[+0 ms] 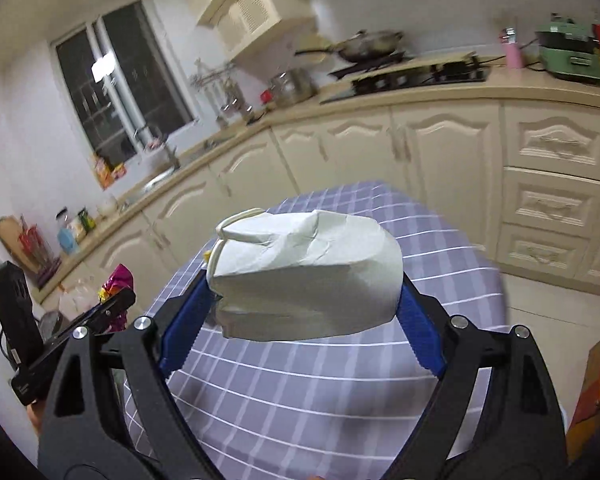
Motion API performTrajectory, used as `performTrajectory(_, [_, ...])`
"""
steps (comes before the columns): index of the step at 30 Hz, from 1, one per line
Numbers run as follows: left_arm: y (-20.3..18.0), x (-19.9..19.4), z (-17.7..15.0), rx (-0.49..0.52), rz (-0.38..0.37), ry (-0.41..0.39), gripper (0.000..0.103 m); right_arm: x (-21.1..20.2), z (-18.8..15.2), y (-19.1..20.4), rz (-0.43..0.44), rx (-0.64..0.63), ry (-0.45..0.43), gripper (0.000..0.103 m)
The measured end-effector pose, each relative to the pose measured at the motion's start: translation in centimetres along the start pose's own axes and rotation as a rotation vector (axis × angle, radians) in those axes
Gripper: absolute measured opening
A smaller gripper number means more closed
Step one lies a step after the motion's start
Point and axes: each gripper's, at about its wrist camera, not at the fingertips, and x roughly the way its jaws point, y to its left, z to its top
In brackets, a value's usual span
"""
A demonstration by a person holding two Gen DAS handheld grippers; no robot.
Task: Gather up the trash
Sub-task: 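Grasp the pink candy wrapper with left tool while right tool grasps white paper bag, then carry wrapper and paper bag to the blue bin and open both tools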
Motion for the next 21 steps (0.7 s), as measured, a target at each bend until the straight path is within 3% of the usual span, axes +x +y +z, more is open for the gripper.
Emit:
performTrajectory(9, [-13.4, 1.0, -2.3, 0.160, -0.229, 0.060, 0.031, -9.1, -2.3, -11.7, -0.206, 0.169, -0.071, 0.086])
performTrajectory(16, [-25.3, 3.4, -8.2, 0.314, -0.425, 0.189, 0.031, -13.5, -7.9, -22.1, -0.409, 0.368, -0.030, 0.086])
performTrajectory(21, [-31.4, 5.6, -12.6, 0.404, -0.514, 0.287, 0.031, -14.6, -12.1, -27.3, -0.479, 0.481, 0.018, 0.086])
